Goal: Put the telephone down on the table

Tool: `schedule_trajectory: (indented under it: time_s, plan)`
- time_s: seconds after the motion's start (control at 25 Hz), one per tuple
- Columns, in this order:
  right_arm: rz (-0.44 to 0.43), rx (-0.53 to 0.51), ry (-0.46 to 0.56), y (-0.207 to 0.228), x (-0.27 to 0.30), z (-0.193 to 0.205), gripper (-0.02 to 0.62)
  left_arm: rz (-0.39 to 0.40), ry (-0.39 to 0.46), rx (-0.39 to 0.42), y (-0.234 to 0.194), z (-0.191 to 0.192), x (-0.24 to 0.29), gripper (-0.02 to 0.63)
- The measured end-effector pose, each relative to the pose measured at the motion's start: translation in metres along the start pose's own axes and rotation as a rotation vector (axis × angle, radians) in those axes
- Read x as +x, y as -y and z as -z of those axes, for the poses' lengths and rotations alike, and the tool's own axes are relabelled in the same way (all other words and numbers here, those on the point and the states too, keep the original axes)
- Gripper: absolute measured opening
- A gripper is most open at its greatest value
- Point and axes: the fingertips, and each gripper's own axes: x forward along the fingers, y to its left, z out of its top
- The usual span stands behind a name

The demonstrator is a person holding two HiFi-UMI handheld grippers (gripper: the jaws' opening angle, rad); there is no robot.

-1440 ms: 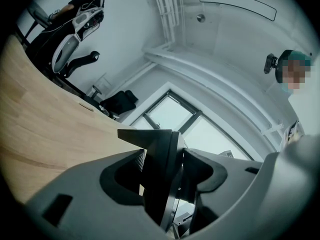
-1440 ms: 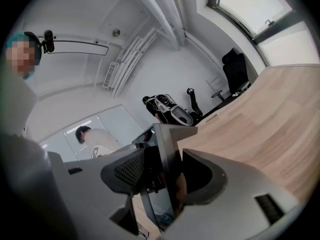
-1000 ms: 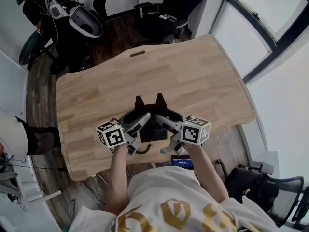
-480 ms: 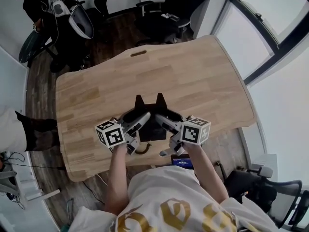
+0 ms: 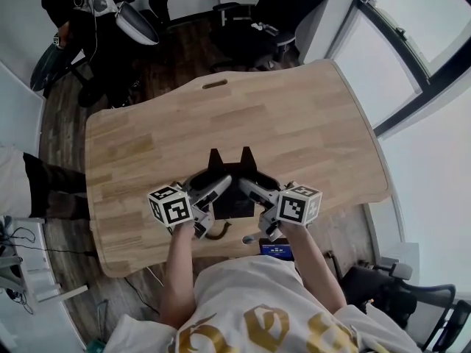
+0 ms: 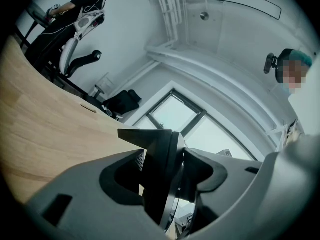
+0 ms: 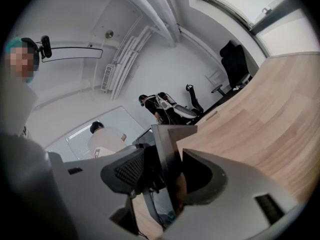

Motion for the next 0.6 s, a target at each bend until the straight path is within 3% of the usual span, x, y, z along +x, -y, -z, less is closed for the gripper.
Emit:
schedule_trajectory:
  time_s: [0.6]
  plan:
    - [0.008,0.066,-0.051,0.035,0.028,-0.004,0.219,-0.031,0.001,-0.071,-0.042,-0.002,0.015,0.233]
